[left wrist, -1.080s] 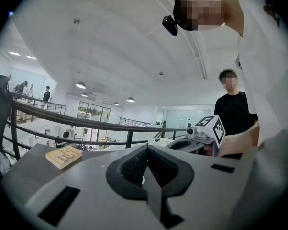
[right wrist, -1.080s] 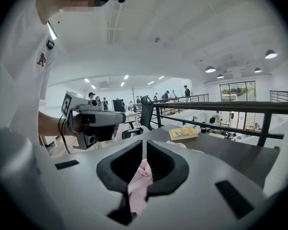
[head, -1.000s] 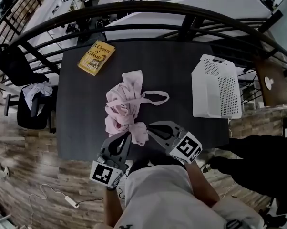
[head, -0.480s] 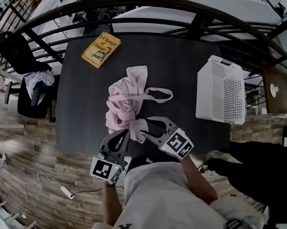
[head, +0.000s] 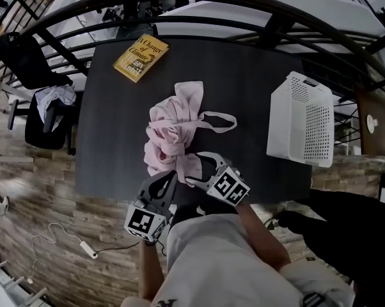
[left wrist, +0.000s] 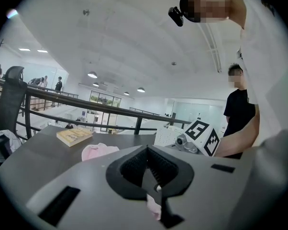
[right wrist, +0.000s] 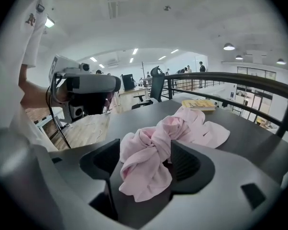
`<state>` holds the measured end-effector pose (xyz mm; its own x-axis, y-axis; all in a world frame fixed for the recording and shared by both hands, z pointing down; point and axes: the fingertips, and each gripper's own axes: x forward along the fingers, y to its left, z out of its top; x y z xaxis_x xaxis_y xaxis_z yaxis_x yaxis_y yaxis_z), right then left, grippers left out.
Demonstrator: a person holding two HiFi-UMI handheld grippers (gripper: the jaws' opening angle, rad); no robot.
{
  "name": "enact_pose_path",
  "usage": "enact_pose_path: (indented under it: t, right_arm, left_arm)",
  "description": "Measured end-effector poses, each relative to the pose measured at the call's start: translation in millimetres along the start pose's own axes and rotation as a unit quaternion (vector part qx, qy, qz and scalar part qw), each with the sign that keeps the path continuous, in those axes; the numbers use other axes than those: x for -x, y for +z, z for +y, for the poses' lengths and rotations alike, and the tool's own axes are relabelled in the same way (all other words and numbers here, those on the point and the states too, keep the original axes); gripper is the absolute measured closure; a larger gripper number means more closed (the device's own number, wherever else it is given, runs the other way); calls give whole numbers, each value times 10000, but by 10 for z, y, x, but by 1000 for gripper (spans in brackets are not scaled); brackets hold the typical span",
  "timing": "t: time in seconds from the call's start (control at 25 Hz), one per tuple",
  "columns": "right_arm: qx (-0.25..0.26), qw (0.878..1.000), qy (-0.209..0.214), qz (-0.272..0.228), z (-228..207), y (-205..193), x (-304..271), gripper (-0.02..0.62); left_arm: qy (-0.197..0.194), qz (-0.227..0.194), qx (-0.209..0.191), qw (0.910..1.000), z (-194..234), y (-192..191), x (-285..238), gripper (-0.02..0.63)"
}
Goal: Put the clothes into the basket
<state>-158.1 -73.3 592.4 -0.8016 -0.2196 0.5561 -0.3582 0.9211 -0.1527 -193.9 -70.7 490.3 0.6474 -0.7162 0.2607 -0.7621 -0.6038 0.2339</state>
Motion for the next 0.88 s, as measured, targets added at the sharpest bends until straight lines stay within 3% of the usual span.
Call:
enact_pose_path:
  t: [0.44, 0.88]
  right_arm:
    - [47, 9965, 160, 820, 87, -444, -323, 198]
    - [-152, 9926, 301, 1170, 70, -810, -604, 195]
  left_arm:
    - [-100, 233, 123, 9996, 21, -255, -54, 603]
    - [-167, 323, 211, 9991, 27, -332, -39, 603]
